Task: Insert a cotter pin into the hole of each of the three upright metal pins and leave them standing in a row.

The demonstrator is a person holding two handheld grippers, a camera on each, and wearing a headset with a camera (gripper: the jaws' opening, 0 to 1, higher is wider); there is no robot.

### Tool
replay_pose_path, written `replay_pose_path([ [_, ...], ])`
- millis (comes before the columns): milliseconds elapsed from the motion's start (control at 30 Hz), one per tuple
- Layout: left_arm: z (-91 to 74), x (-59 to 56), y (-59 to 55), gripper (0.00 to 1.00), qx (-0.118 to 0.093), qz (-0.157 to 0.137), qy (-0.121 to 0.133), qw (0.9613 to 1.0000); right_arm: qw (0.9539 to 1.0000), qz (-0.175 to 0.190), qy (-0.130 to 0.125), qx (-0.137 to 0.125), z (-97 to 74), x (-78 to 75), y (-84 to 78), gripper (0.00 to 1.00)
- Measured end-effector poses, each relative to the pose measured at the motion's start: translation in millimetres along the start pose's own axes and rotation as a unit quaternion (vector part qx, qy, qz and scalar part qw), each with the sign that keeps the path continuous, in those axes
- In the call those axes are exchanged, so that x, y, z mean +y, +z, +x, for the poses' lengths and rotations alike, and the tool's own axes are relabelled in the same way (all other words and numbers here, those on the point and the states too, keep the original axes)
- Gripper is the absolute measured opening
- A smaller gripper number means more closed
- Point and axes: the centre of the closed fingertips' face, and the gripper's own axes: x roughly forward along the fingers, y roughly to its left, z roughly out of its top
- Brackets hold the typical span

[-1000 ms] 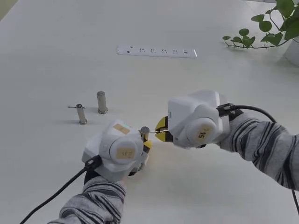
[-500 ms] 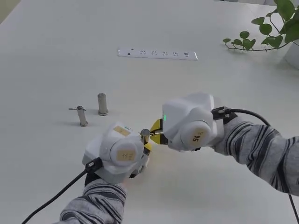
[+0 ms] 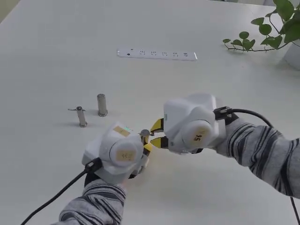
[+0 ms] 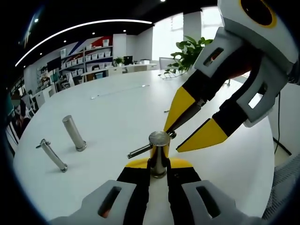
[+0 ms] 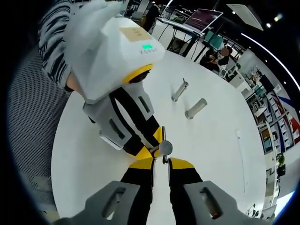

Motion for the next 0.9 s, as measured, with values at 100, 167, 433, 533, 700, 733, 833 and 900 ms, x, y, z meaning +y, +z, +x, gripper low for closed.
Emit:
replay_pose_path([
  [100,0.0,0.0,0.2,0.10,0.000,0.004,0.000,1.0000,1.0000,0.004,-0.004,0.002,-2.3,-1.9,-1.6,0.06],
  [167,0.1,0.2,0.4,0.10,0.000,0.004,0.000,1.0000,0.9999,0.006,-0.009,0.002,-3.0,-4.1,-2.8,0.05],
  [433,0.2,0.6,0.9,0.10,0.002,0.004,-0.001,1.0000,0.9994,0.034,-0.005,0.001,-1.2,-5.7,-5.8,0.00],
  [533,0.3,0.8,1.0,0.10,0.002,0.005,-0.001,1.0000,0.9993,0.036,-0.004,0.002,-1.5,-5.6,-5.1,0.00],
  [700,0.5,0.8,0.8,0.10,0.003,0.005,-0.002,1.0000,0.9993,0.036,-0.004,0.003,-1.7,-6.0,-4.6,0.00],
  [733,0.5,0.8,0.8,0.10,0.003,0.004,-0.003,1.0000,0.9993,0.036,-0.004,0.002,-1.6,-5.8,-4.8,0.00],
  [833,0.1,0.5,-0.7,0.10,0.008,0.006,-0.005,0.9999,0.9991,0.041,-0.007,0.001,-2.2,-7.1,-5.0,0.00],
  [900,-1.5,1.7,-2.7,0.16,0.013,0.018,-0.006,0.9997,0.9990,0.042,-0.012,0.000,-3.1,-9.1,-4.5,0.00],
])
